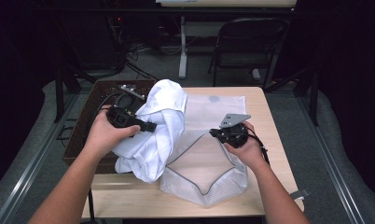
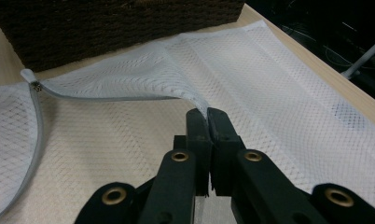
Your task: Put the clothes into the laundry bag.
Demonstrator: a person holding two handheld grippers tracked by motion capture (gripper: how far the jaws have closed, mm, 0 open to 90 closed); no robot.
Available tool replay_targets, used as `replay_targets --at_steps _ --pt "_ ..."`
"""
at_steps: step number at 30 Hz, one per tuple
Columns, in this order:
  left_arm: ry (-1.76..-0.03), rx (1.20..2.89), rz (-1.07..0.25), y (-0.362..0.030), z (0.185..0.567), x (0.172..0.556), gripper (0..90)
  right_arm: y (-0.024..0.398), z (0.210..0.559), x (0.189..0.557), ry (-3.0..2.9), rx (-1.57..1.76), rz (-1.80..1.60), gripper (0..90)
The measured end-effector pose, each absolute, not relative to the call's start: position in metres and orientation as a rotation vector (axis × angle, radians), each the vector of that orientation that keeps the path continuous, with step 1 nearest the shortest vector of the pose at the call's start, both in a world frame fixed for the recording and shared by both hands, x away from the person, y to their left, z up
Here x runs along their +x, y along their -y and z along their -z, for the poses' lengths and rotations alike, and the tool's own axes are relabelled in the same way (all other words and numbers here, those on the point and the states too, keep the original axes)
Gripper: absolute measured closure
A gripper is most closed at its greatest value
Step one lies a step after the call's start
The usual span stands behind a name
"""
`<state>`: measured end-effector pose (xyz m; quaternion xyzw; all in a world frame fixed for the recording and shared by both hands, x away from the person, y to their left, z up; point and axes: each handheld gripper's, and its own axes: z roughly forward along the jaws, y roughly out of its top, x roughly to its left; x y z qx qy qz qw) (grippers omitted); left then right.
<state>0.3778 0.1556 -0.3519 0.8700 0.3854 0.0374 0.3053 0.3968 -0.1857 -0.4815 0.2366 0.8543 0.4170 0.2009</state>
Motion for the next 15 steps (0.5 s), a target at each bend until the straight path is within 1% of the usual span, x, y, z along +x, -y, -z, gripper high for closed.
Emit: replay_targets --at_steps 8,15 --pt "-0.991 2.295 -0.072 -0.156 0.363 0.369 61.3 0.186 0.484 0.396 -2.397 0.655 -1.152 88.4" --pt "-0.971 2.295 -0.077 -0.155 0.368 0.36 61.3 0.187 0.484 0.396 -2.396 0.662 -1.16 88.4"
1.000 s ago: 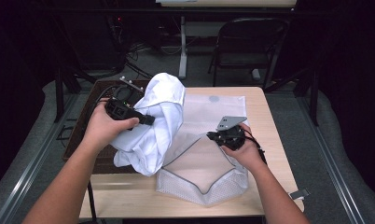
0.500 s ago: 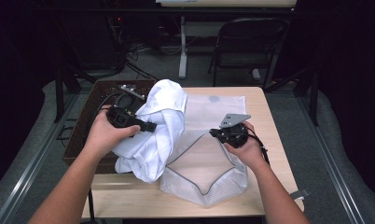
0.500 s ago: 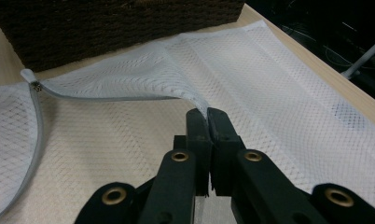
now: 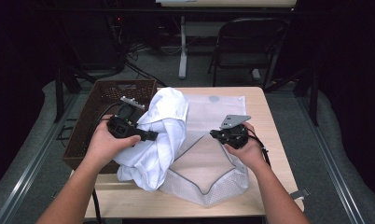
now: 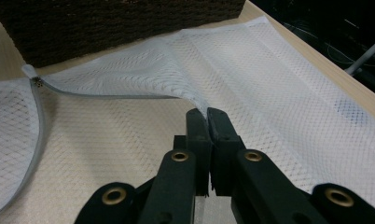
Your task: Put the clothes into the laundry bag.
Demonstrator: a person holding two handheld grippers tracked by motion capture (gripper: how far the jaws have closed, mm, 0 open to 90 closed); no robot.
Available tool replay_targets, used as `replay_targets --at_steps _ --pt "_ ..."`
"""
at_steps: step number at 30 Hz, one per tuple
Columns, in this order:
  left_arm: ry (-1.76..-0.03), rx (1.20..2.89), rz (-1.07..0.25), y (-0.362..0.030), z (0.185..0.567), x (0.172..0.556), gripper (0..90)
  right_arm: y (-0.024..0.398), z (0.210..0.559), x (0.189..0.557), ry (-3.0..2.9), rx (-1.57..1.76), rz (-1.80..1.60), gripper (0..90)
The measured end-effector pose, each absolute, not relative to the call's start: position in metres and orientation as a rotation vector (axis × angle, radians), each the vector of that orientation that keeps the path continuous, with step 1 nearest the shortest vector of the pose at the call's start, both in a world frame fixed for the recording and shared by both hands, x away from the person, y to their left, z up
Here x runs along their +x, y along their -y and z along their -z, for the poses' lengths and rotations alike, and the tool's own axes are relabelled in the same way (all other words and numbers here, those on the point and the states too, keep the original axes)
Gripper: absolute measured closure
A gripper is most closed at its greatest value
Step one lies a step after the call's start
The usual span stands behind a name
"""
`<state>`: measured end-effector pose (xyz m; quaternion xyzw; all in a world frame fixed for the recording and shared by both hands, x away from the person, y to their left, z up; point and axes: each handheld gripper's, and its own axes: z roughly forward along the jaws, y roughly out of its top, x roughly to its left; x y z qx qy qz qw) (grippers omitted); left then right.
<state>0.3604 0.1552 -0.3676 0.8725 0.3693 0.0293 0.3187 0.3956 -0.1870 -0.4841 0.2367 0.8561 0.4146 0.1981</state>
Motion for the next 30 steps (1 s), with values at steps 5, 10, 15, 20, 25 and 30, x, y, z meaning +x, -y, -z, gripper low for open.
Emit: replay_targets --at_steps 5,10,15,20,25,30 --pt "-0.94 2.302 -0.083 -0.151 0.368 0.352 61.3 0.187 0.484 0.395 -2.399 0.66 -1.164 88.4" --pt "-0.902 2.29 -0.084 -0.145 0.372 0.34 61.3 0.188 0.484 0.395 -2.399 0.663 -1.17 88.4" --pt "-0.858 2.301 -0.085 -0.138 0.381 0.329 61.3 0.189 0.483 0.394 -2.395 0.666 -1.174 88.4" --pt "-0.839 2.309 -0.078 -0.132 0.389 0.323 61.3 0.19 0.483 0.394 -2.393 0.668 -1.18 88.4" --pt "-0.83 2.307 -0.076 -0.129 0.399 0.32 61.3 0.189 0.484 0.394 -2.399 0.661 -1.175 88.4" --pt "-0.825 2.287 -0.06 -0.129 0.411 0.318 61.3 0.19 0.484 0.394 -2.398 0.665 -1.176 88.3"
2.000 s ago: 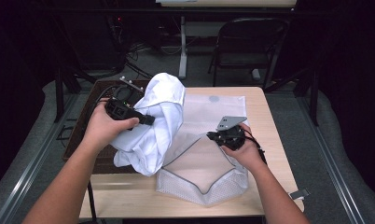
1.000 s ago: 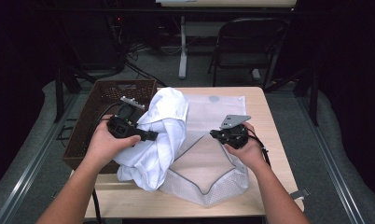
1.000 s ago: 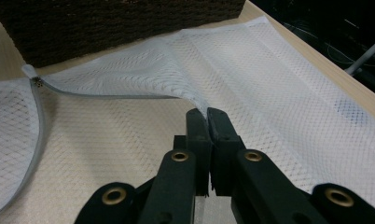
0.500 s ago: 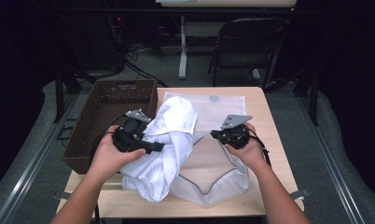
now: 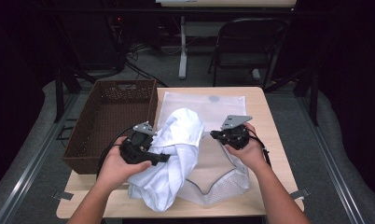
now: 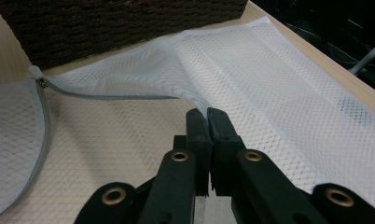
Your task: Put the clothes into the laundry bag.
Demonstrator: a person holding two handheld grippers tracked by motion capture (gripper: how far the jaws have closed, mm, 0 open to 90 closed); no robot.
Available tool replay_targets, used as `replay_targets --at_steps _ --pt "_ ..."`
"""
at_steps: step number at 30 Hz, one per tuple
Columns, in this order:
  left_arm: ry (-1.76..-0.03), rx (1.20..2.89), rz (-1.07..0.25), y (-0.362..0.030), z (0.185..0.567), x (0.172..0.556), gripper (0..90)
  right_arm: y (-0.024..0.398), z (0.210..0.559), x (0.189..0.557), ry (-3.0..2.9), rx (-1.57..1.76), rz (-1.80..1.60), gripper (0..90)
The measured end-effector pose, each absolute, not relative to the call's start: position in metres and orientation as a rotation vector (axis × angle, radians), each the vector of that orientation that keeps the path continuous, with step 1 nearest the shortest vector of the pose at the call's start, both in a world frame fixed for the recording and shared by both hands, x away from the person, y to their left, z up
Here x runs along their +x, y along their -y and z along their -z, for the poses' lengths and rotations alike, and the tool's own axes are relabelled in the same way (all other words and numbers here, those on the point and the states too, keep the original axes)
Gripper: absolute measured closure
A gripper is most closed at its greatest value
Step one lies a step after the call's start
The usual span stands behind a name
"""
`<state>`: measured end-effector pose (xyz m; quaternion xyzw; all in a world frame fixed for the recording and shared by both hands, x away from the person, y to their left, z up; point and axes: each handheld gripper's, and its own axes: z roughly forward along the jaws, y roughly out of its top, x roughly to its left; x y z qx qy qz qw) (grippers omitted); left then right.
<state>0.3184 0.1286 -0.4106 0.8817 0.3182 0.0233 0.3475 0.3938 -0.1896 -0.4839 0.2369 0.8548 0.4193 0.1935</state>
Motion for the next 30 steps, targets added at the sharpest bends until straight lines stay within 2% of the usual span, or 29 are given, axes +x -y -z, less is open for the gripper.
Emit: replay_targets --at_steps 30 --pt "-0.745 2.372 0.001 -0.114 0.445 0.322 61.5 0.191 0.492 0.402 -2.372 0.725 -1.143 88.4"
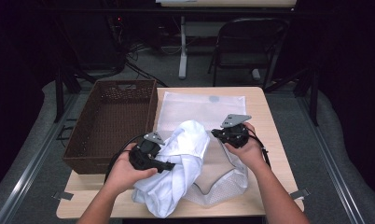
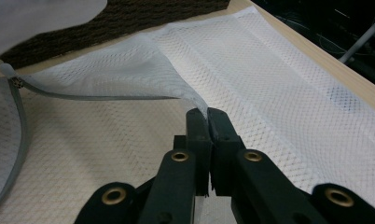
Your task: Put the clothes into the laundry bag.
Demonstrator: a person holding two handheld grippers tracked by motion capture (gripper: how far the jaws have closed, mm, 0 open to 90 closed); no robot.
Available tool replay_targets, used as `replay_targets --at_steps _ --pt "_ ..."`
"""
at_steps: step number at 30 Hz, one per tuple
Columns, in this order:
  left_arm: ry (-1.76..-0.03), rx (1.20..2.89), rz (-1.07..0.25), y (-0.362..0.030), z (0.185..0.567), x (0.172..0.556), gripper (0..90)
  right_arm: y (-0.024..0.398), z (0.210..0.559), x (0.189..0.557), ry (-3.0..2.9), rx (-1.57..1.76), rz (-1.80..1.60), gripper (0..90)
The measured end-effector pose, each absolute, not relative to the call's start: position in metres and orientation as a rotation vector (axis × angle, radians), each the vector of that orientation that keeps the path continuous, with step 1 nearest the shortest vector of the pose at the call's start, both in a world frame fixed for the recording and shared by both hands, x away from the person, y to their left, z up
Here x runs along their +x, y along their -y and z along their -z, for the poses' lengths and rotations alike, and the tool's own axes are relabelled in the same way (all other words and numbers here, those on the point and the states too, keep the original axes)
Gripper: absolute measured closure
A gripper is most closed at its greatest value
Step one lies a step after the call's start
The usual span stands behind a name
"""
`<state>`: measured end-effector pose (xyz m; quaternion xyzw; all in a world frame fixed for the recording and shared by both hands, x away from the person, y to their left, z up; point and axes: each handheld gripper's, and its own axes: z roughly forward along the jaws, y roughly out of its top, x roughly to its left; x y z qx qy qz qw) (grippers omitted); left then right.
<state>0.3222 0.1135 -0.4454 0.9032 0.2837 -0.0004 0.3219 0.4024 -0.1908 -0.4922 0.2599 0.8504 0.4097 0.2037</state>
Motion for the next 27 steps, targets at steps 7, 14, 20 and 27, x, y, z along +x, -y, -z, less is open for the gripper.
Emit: replay_targets --at_steps 7,14,20,27 --pt "-0.689 2.404 0.0 -0.108 0.454 0.319 61.6 0.189 0.491 0.401 -2.367 0.721 -1.146 88.5" --pt "-0.644 2.448 -0.003 -0.104 0.459 0.317 61.8 0.188 0.488 0.399 -2.358 0.719 -1.156 88.4" --pt "-0.63 2.464 0.023 -0.101 0.467 0.316 61.8 0.187 0.485 0.397 -2.352 0.719 -1.17 88.5" --pt "-0.627 2.491 0.028 -0.097 0.475 0.317 61.8 0.185 0.481 0.393 -2.348 0.715 -1.19 88.4"
